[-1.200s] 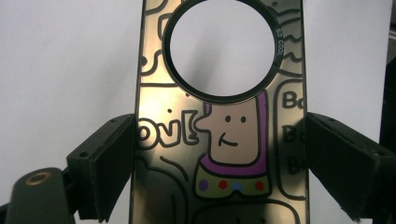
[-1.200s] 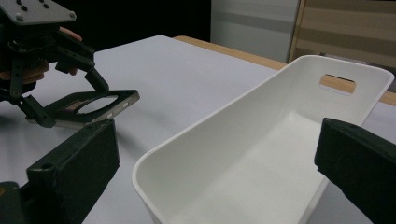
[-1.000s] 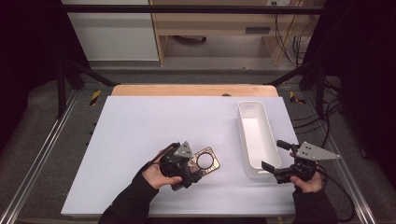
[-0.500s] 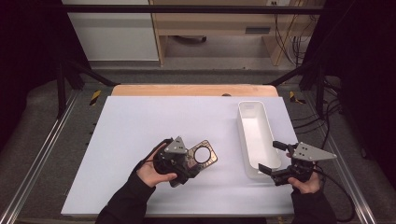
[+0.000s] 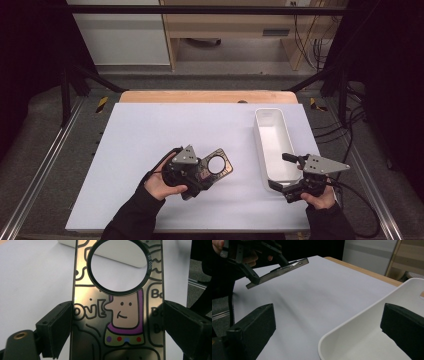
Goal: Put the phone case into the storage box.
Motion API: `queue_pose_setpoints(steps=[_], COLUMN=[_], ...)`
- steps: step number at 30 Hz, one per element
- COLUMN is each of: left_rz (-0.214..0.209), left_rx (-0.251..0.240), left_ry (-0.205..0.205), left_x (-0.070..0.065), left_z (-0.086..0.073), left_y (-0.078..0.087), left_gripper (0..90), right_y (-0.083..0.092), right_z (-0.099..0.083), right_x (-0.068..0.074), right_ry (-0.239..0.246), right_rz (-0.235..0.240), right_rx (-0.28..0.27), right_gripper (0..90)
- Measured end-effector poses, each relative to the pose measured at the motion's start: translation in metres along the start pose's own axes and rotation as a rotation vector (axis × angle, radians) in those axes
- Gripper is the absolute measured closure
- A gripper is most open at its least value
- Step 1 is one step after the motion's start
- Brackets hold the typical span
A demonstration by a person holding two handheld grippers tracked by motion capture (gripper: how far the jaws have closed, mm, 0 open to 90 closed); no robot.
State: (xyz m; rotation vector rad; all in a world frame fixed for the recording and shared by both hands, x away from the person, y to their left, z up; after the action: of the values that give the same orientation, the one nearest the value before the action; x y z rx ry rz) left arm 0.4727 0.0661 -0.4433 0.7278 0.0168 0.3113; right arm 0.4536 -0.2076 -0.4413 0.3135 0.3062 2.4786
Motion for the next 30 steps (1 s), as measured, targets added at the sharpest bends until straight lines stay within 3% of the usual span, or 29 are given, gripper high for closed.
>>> queue_pose_setpoints(steps=[30], left_rz=[-0.052], left_rx=[-0.036], left_ry=[-0.030], left_x=[-0.009], left_z=[0.012], left_y=[-0.001], left_gripper=[11.4], right_y=[-0.027], right_z=[0.001], right_x=[0.024], right_ry=[0.025], right_rz=[0.083], right_rx=[0.035], right_gripper=[0.6])
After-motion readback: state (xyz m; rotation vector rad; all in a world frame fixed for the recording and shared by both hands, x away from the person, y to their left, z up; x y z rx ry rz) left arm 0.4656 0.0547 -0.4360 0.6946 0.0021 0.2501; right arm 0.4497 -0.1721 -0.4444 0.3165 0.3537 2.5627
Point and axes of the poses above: each handheld gripper's, and its own axes: y roughly backward along the jaws, z roughly out of its top, x roughly to its left, the point moved 7 cm from there along -y, roughly forward along the jaws, and after that the axes turned 8 degrees about -y, right-handed, at the moved point
